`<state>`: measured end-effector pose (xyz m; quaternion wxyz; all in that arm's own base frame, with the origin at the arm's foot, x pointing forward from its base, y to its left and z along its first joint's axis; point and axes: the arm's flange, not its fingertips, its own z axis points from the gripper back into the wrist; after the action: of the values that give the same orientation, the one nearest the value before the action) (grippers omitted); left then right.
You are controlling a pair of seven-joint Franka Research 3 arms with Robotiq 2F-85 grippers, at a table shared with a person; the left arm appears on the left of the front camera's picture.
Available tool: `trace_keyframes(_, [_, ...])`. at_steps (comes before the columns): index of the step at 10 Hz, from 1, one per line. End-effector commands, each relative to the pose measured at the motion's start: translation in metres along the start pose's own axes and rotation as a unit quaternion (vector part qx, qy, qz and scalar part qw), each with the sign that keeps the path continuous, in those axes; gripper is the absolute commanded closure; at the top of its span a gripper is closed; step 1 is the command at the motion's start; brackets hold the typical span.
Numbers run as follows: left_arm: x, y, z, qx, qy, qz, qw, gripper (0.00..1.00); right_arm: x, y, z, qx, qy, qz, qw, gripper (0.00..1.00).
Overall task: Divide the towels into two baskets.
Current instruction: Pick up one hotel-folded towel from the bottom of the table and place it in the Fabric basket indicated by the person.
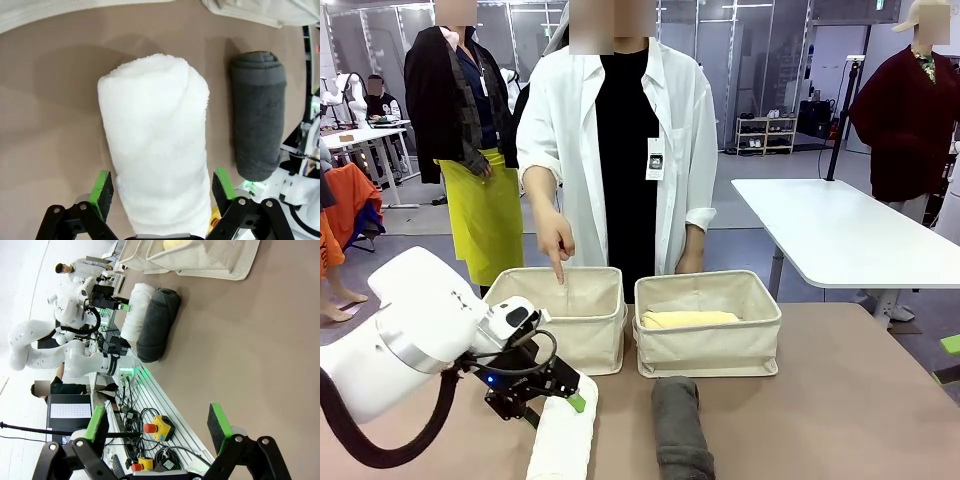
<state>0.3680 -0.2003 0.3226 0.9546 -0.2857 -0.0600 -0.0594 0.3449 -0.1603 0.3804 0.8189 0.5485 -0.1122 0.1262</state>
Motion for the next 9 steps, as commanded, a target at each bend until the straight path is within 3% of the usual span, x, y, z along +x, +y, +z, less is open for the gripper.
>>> trace_keyframes(1, [0.0,-0.008,-0.024,0.01,-0.022,0.027,0.999,0.0,-0.002,0.002,-0.002,-0.004,-0.006,-0.003,1.0,0.0])
trace_keyframes(4, [-0.009,-0.016,-0.039,0.02,-0.024,0.024,0.999,0.0,-0.002,0.002,-0.002,-0.004,-0.006,-0.003,1.0,0.0])
trace_keyframes(7, [-0.011,-0.017,-0.035,0.032,-0.032,0.026,0.999,0.26,-0.002,0.002,-0.002,-0.004,-0.006,-0.003,1.0,0.0])
trace_keyframes(8, [-0.012,-0.018,-0.034,0.037,-0.032,0.025,0.998,0.39,-0.002,0.002,-0.002,-0.004,-0.006,-0.003,1.0,0.0])
trace_keyframes(9, [-0.013,-0.019,-0.032,0.043,-0.032,0.024,0.998,0.26,-0.002,0.002,-0.002,-0.004,-0.006,-0.003,1.0,0.0])
